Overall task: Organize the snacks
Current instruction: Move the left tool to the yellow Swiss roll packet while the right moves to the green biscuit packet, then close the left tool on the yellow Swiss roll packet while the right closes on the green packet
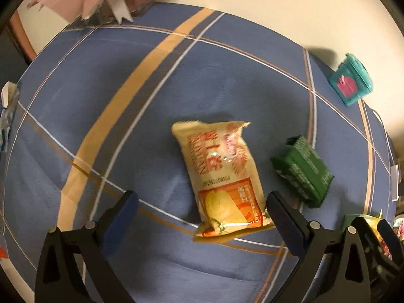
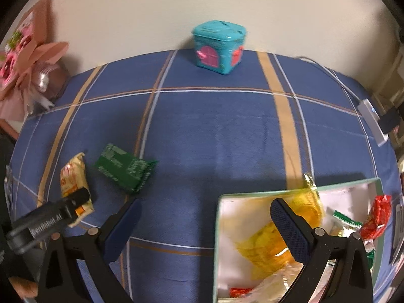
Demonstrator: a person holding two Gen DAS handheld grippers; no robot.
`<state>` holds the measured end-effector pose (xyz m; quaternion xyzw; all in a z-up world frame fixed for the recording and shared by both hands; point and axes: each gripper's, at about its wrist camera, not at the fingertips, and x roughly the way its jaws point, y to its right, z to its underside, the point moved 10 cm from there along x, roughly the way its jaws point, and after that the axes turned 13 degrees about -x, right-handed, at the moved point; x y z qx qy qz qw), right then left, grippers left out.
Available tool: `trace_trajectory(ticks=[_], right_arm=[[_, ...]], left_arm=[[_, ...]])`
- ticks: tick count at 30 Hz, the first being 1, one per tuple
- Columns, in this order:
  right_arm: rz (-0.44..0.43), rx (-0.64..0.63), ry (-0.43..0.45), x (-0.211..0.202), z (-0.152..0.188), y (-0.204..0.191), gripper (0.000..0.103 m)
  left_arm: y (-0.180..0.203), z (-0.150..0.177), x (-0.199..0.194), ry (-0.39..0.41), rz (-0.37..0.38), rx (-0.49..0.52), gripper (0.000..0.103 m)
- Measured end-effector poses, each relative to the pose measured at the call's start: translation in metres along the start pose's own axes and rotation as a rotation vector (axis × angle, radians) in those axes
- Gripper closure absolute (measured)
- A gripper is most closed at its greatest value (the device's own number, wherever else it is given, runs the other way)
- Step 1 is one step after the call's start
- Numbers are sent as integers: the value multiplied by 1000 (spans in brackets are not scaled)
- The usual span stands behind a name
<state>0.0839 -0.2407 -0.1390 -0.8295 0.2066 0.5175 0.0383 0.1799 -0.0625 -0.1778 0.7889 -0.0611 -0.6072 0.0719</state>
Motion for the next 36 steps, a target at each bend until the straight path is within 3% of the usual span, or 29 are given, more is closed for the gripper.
trace_trajectory(ticks=[11, 25, 34, 36], right_arm=[[-26, -183, -8, 30, -18, -56, 4], [-61, -293, -15, 58, -40, -88, 22], [-61, -284, -38, 72, -40, -93, 26], [-69, -274, -33, 71, -39, -92, 36]], left_arm=[[-33, 6, -2, -17, 39, -99, 2], [-27, -17, -4, 6, 89, -113, 30], [-21, -26, 2, 8, 89, -103, 31], [-22, -27, 1, 10, 89, -109, 36]])
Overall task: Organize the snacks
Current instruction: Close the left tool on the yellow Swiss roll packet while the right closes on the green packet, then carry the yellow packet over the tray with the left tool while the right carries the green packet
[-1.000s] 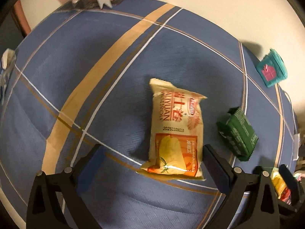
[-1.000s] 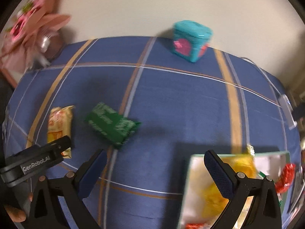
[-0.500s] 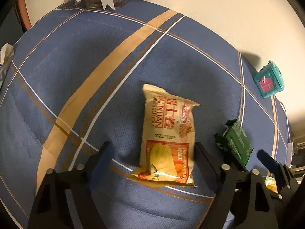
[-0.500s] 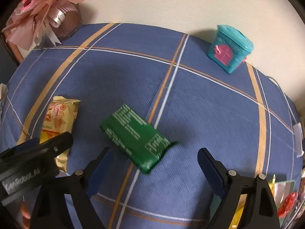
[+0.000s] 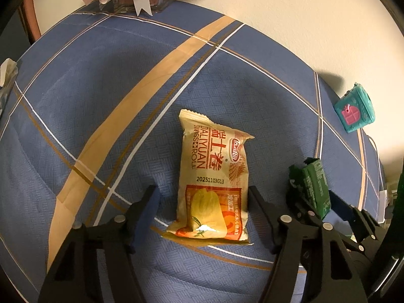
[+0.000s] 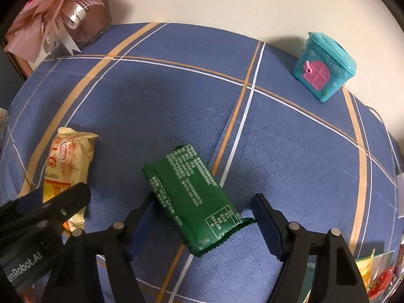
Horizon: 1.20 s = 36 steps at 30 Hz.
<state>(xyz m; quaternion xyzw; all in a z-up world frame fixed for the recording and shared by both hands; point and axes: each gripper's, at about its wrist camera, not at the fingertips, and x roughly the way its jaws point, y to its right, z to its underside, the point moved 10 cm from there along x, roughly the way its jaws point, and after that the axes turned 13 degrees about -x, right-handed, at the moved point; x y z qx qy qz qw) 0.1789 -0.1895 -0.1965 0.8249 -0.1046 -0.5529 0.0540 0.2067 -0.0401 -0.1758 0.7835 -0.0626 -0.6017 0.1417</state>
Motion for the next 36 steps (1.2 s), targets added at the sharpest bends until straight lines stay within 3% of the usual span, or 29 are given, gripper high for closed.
trace_trajectory(ticks=[5, 9, 25, 36], right_arm=[[-22, 48, 2, -2, 1, 3, 55], [-26, 67, 2, -3, 5, 6, 60], [-34, 157, -13, -34, 50, 18, 60], [-35, 183, 12, -69, 69, 22, 60]], left_arm=[[-3, 1, -2, 5, -9, 2, 53], [-2, 2, -4, 1, 9, -2, 62], [20, 22, -17, -26, 52, 21, 64], [37, 48, -50, -19, 84, 36, 64]])
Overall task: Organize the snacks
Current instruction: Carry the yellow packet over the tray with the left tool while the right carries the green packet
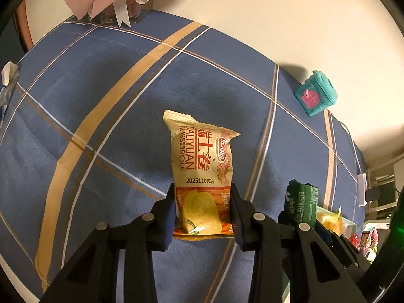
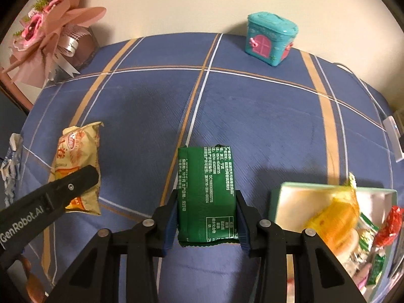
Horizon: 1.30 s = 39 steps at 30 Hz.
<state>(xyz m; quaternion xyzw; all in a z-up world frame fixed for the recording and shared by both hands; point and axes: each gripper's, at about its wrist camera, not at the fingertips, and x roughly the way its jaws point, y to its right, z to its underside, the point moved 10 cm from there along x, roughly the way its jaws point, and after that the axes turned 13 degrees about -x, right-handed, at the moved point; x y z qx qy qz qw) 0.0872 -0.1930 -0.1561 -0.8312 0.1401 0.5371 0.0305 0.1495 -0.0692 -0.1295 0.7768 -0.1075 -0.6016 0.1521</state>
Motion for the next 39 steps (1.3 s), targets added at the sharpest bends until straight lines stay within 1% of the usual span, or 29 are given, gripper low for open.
trace_trajectory(ticks=[5, 11, 15, 18, 21, 29, 33, 36, 39], right_arm=[[1, 14, 19, -23, 11, 4, 60], [-1, 34, 34, -40, 23, 10, 60], [-6, 63, 34, -50, 35, 15, 60], [-3, 71, 31, -58, 44, 17, 60], [4, 70, 34, -67, 51, 17, 60], [23, 90, 63, -98, 66, 19, 60], [32, 99, 65, -109, 74, 21, 60], [14, 107, 59, -111, 82, 21, 60], [18, 125, 47, -112, 89, 27, 60]], left_arm=[[14, 17, -13, -8, 44, -1, 64], [29, 37, -26, 8, 45, 43, 64], [31, 43, -32, 11, 59, 52, 64], [29, 46, -39, 24, 58, 56, 64], [29, 49, -48, 35, 73, 59, 64], [38, 53, -78, 101, 93, 109, 64], [44, 59, -83, 86, 130, 121, 64], [47, 62, -83, 82, 132, 126, 64], [51, 65, -83, 69, 148, 124, 64]])
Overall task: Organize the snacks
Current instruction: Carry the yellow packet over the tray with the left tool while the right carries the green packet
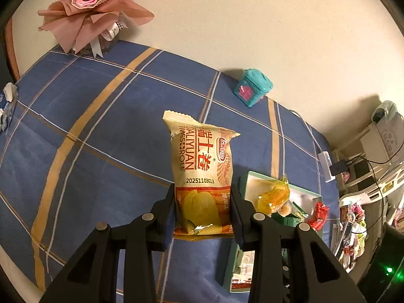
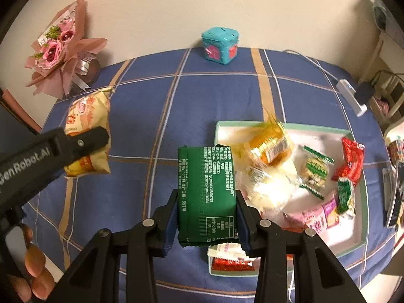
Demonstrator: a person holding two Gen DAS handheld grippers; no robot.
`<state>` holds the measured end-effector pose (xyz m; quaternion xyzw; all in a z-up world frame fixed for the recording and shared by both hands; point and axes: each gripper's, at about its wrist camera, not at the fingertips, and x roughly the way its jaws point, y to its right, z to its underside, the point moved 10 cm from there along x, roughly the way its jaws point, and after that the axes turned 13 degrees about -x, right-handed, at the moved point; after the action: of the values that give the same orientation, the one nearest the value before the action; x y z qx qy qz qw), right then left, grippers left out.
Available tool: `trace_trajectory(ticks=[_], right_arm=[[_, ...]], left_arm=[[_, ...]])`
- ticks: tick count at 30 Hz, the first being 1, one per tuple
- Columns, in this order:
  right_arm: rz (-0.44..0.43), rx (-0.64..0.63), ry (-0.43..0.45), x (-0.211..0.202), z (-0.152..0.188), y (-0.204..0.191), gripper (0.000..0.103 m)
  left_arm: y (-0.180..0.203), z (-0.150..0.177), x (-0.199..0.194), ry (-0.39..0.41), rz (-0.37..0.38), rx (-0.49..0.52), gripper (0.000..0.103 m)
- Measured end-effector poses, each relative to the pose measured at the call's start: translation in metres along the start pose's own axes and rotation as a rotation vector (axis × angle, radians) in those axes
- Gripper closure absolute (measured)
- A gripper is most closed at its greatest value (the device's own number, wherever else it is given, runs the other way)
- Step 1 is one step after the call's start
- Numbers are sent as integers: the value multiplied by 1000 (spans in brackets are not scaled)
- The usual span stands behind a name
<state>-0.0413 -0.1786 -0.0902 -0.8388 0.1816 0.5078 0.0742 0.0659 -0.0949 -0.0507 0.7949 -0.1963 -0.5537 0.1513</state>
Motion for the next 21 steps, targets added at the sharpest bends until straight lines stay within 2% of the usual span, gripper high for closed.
trace_trajectory(ticks=[8, 11, 15, 21], right_arm=[[-3, 61, 9, -8, 3, 25, 60], [-3, 119, 20, -12, 3, 50, 60], [58, 196, 12, -15, 9, 92, 60], [67, 329, 22, -23, 21, 144, 60]], left_arm=[[19, 13, 2, -12, 7, 51, 64], [29, 18, 3, -19, 16, 78, 64], [46, 26, 3, -25, 30, 125, 64], [76, 48, 6, -47, 45, 219, 64]])
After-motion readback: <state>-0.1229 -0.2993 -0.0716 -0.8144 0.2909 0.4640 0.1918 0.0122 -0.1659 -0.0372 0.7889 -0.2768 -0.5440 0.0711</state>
